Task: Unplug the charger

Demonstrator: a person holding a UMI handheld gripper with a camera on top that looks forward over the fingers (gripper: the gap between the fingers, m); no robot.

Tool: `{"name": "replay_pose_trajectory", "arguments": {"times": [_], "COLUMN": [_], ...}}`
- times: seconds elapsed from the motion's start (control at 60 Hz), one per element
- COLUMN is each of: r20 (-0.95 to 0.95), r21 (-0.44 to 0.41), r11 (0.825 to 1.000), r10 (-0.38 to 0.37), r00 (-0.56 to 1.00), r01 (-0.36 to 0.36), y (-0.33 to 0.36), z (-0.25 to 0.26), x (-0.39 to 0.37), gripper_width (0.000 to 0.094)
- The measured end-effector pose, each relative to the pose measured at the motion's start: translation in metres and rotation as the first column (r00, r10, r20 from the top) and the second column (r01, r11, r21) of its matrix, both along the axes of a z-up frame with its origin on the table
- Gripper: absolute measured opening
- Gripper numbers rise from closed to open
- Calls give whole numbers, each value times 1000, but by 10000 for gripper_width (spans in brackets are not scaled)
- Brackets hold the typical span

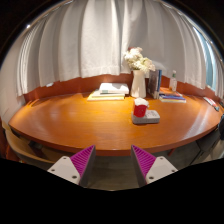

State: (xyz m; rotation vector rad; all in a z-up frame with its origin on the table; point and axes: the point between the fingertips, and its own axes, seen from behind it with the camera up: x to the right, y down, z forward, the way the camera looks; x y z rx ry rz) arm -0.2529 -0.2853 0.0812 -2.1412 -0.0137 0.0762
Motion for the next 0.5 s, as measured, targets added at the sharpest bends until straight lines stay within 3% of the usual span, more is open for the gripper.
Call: {"name": "replay_pose_trajectory", "arguments": {"times": [0.217,0.5], "r20": [38,64], "r21": [-63,9], "r11": [994,999], "r10": [-85,-52], "r00": [996,997], "r01": [87,52], "y": [72,202], "z": [-42,-40], "x": [87,116], "gripper_width": [684,687]}}
